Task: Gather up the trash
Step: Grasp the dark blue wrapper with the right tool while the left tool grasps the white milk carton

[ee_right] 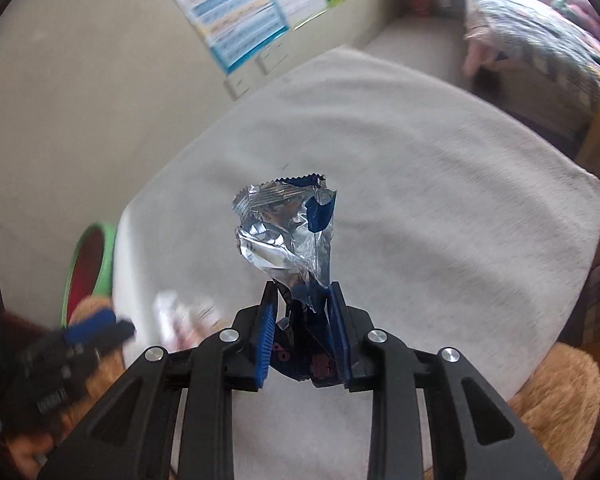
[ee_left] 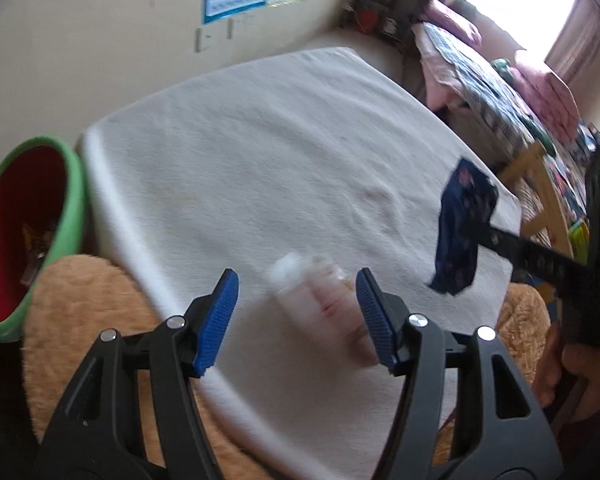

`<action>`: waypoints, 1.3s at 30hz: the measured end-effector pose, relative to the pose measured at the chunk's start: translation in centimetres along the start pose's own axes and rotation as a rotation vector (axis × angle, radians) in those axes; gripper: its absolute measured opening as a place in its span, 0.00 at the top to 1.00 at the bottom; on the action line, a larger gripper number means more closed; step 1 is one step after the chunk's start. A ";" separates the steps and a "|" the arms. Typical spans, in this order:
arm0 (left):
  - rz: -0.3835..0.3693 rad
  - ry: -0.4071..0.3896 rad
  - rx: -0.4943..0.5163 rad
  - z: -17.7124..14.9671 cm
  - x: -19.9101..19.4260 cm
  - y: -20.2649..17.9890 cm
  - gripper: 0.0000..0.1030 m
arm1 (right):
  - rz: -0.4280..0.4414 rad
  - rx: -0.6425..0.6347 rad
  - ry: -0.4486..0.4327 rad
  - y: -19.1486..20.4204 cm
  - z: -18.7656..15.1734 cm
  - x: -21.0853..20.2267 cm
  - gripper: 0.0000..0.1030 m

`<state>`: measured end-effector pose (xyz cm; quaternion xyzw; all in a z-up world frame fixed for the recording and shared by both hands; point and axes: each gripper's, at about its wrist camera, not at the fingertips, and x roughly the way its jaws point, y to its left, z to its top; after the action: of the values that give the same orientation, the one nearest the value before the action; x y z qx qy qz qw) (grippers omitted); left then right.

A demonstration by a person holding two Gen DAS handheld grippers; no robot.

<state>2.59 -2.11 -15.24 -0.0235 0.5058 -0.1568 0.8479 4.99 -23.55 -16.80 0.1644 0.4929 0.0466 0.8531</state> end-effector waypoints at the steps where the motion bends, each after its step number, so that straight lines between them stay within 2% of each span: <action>1: -0.006 -0.003 0.011 0.1 0.1 -0.6 0.43 | -0.004 0.006 -0.002 -0.4 0.0 -0.1 0.74; 8: -0.011 -0.026 0.048 0.6 -0.2 -2.2 0.43 | -0.032 0.023 0.020 -1.8 -1.1 0.5 0.74; 15: -0.010 -0.041 0.036 1.1 -0.5 -2.1 0.43 | -0.038 0.039 0.013 -2.1 -1.0 0.8 0.73; 20: -0.025 -0.009 0.018 0.3 0.1 -1.7 0.43 | -0.043 0.039 0.010 -1.9 -0.8 1.2 0.66; 21: -0.028 0.001 0.016 0.1 0.2 -1.7 0.43 | -0.046 0.038 0.009 -1.9 -0.8 1.3 0.60; 22: -0.030 0.013 0.015 -0.2 0.4 -1.7 0.43 | -0.048 0.039 0.005 -1.9 -0.8 1.3 0.49; 24: -0.037 0.039 0.016 -0.9 0.8 -1.7 0.43 | -0.050 0.046 -0.007 -2.0 -0.8 1.3 0.36; 34: -0.057 0.151 0.051 -2.7 4.3 -3.0 0.43 | -0.067 0.074 -0.012 -2.9 -0.9 1.2 0.36; 35: -0.053 0.161 0.048 -2.7 5.0 -3.1 0.40 | -0.069 0.072 -0.016 -2.9 -0.9 1.1 0.36; 39: -0.006 0.130 0.094 -2.2 5.7 -3.8 0.39 | -0.063 0.088 -0.025 -3.4 -1.0 0.8 0.36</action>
<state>2.30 -7.09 -20.45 0.0249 0.5521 -0.1842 0.8128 4.32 -26.30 -19.03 0.1868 0.4889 -0.0041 0.8521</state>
